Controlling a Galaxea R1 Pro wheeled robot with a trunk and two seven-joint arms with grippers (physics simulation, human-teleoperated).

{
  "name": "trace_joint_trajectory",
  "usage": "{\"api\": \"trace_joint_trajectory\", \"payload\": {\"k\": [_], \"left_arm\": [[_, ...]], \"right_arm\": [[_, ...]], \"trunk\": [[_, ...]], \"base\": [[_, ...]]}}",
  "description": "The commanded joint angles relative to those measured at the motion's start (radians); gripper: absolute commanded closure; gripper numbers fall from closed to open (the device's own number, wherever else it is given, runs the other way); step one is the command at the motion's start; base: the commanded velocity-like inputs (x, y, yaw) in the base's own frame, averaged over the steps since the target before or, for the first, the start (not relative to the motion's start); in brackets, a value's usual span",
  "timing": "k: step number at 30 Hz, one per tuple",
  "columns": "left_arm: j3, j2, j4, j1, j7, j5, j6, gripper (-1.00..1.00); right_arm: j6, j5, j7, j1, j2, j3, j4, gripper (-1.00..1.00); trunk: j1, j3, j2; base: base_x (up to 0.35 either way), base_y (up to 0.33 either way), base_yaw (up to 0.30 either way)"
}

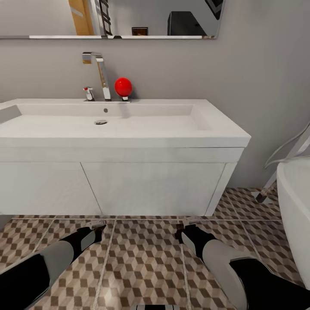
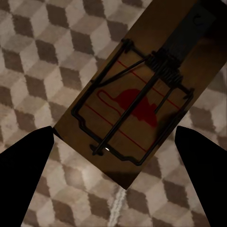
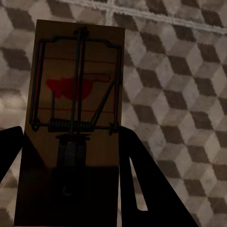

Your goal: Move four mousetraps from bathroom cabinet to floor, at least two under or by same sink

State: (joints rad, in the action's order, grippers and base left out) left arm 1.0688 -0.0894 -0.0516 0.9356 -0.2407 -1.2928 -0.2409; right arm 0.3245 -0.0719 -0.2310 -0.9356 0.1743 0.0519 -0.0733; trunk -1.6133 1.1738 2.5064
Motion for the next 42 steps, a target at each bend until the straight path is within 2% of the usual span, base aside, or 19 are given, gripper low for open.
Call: {"api": "trace_joint_trajectory", "payload": {"k": [1, 8, 18, 24, 26, 30, 35, 38, 42], "left_arm": [[0.008, -0.001, -0.004, 0.0, -0.008, -0.008, -0.005, 1.0], [0.008, 0.001, -0.005, 0.0, -0.006, -0.008, -0.004, 1.0], [0.008, 0.003, -0.005, 0.0, -0.008, -0.009, -0.007, 1.0], [0.009, 0.039, -0.005, 0.0, -0.012, -0.008, -0.014, 1.0], [0.009, 0.047, -0.005, 0.0, -0.012, -0.007, -0.019, 1.0], [0.01, 0.048, -0.005, 0.004, -0.012, -0.005, -0.023, 1.0], [0.01, 0.049, -0.007, 0.033, -0.012, -0.005, -0.024, 1.0], [0.01, 0.052, -0.011, 0.071, -0.012, -0.007, -0.026, 1.0], [0.01, 0.052, -0.012, 0.082, -0.011, -0.006, -0.026, 1.0]], "right_arm": [[0.008, -0.005, -0.002, 0.0, 0.0, 0.005, -0.002, 1.0], [0.008, -0.005, -0.002, 0.0, 0.0, 0.005, -0.003, 1.0], [0.009, -0.005, -0.001, 0.0, 0.0, 0.005, -0.003, 1.0], [0.018, -0.004, -0.009, 0.0, 0.0, 0.007, -0.003, 1.0], [0.041, -0.003, -0.01, -0.003, 0.0, 0.008, -0.003, 1.0], [0.17, -0.003, -0.007, -0.025, 0.0, 0.008, -0.01, 1.0], [0.188, -0.004, -0.007, -0.039, 0.0, 0.007, -0.022, 1.0], [0.19, -0.003, -0.006, -0.041, 0.0, 0.006, -0.058, 1.0], [0.183, -0.003, -0.003, -0.04, 0.0, 0.005, -0.069, 1.0]], "trunk": [[0.0, 0.001, 0.0], [0.0, 0.001, 0.0], [-0.004, 0.039, 0.003], [-0.007, 0.063, 0.004], [-0.008, 0.07, 0.005], [-0.01, 0.086, 0.005], [-0.012, 0.105, 0.007], [-0.013, 0.117, 0.007], [-0.014, 0.125, 0.008]], "base": [[0.0, 0.0, 0.002], [0.0, 0.0, 0.0], [0.0, 0.0, 0.0], [0.0, 0.0, 0.0], [0.0, 0.0, 0.0], [0.0, 0.0, 0.0], [0.0, 0.0, 0.0], [0.0, 0.0, 0.0], [0.0, 0.0, 0.0]]}}
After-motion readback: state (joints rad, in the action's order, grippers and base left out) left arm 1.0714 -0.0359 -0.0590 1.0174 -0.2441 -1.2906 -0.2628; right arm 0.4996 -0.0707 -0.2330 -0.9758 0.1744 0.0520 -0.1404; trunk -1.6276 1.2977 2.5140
